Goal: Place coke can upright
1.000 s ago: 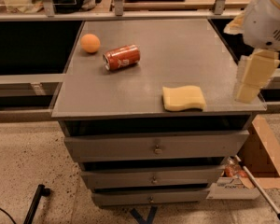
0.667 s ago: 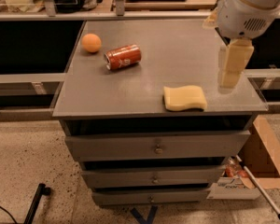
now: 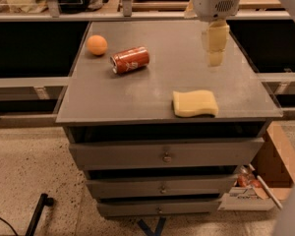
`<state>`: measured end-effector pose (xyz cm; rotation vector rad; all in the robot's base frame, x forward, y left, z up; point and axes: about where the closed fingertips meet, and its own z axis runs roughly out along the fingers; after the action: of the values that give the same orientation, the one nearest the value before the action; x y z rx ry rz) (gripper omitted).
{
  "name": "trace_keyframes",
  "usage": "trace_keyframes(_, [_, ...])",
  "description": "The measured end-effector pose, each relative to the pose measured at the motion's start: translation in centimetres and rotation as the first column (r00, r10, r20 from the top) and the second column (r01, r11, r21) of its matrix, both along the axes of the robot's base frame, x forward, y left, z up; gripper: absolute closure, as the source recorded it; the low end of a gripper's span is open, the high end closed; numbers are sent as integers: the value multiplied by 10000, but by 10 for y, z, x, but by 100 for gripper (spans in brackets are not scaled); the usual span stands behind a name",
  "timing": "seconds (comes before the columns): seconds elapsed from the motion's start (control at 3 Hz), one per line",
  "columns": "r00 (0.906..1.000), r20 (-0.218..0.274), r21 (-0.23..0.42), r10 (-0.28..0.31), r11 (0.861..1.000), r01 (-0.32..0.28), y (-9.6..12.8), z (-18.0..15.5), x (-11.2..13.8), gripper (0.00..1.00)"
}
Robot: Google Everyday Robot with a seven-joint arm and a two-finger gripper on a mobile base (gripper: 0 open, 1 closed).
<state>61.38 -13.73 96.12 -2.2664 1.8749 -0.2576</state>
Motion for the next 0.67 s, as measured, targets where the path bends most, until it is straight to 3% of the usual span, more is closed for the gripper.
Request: trace_keyframes(0.67, [9910,168,-175,1331,9910,-1328,68,-11,53,0])
